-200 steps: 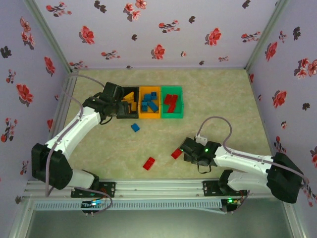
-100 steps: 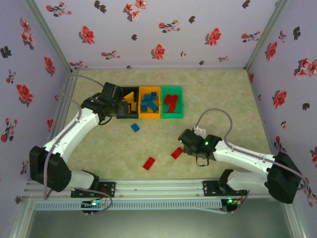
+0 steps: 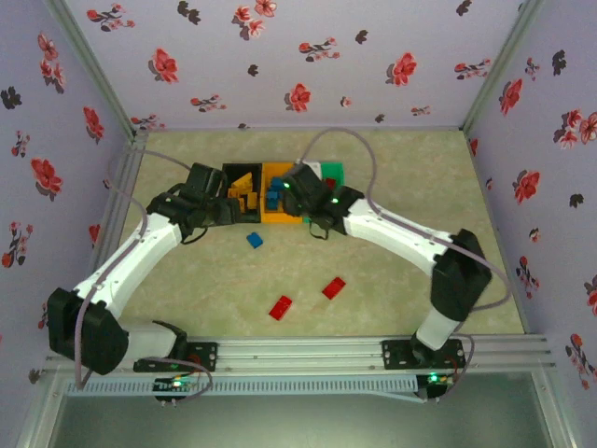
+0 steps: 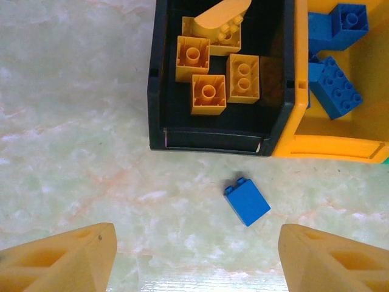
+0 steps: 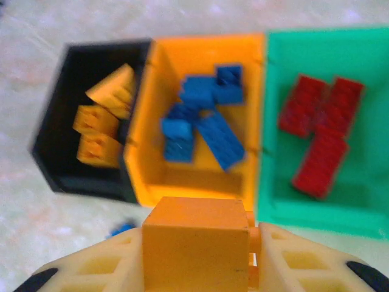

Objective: Sort the legos into containers by color

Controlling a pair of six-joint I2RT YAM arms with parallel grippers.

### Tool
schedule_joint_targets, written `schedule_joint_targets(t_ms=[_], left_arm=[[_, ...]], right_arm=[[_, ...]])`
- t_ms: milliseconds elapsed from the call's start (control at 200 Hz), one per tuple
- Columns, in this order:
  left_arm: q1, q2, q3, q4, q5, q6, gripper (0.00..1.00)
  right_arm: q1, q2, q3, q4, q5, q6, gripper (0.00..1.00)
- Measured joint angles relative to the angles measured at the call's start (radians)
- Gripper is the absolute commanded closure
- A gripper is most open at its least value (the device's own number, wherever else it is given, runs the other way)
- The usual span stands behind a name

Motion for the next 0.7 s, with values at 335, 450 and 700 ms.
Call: schedule_joint_targets(t_ms=[335,450,700], left_arm=[[0.011,-0.075,-0.013,-0.017,0.000,0.000,0.28],[0.012,-0.081,-0.021,-0.023,0.000,0.000,0.28],[0.014,-0.082,-0.044,-0.023,0.000,0.000,0.28]], right_arm=[[-0.005,0.384,0.421,0.050,-0.162,-0.058,0.58],[-0.011,0.489,0.529,0.039,-0.200,-0.059,0.58],[-0.051,0.583,0.620,0.011,-0.251,-0.051,0.41]])
